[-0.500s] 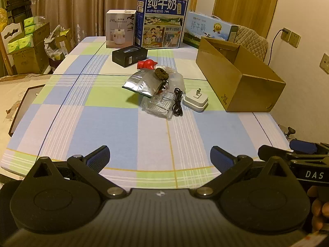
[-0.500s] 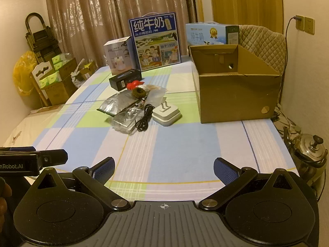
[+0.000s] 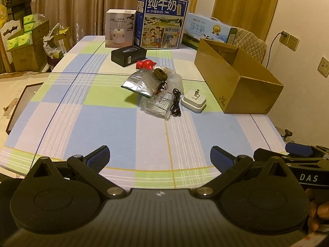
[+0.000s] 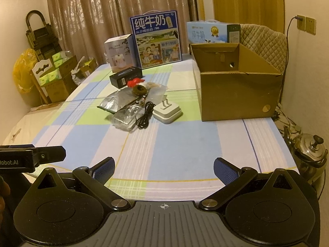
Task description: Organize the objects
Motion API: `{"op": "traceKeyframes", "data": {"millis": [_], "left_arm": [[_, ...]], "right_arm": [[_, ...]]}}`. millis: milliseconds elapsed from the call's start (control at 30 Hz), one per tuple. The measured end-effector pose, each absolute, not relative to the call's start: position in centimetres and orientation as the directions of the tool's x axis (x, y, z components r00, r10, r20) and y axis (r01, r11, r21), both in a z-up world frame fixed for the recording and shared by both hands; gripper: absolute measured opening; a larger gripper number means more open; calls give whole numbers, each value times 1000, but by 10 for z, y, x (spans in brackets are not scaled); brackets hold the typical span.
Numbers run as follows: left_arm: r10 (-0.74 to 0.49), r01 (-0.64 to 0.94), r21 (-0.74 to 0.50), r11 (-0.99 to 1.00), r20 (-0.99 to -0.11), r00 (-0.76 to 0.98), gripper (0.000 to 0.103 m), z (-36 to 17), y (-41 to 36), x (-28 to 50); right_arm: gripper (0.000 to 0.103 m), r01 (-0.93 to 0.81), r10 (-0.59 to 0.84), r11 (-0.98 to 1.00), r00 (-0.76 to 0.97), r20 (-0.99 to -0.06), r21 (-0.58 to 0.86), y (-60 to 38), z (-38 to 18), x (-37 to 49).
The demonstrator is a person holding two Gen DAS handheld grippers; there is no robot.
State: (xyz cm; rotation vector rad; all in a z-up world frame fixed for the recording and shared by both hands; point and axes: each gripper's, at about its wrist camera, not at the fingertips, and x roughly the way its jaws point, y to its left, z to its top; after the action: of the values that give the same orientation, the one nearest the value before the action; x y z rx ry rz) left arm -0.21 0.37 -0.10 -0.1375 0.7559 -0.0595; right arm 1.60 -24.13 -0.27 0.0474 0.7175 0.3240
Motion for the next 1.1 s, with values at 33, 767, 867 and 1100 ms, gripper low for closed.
{"op": "traceKeyframes", "data": {"millis": [33,767,867,1100], "left_arm": [[-105,5,-148,989,-680,726,102,-1,4,-2],[-112,5,-158,987,-678,726,102,-2,3,-5],[-117,5,-165,986,-678,726,102,-2,3,-5],[-118,4,-166,986,-679,725,102,-4,3,-4]], "right_arm": [[100,-275,307,949,706,-638,153,-241,-3,16],[100,-269,306,950,703,-642,158,-245,-3,16],[100,-269,306,950,703,-642,158,-245,-4,16],[100,-270,306,950,703,-642,157,-245,-4,15]]}}
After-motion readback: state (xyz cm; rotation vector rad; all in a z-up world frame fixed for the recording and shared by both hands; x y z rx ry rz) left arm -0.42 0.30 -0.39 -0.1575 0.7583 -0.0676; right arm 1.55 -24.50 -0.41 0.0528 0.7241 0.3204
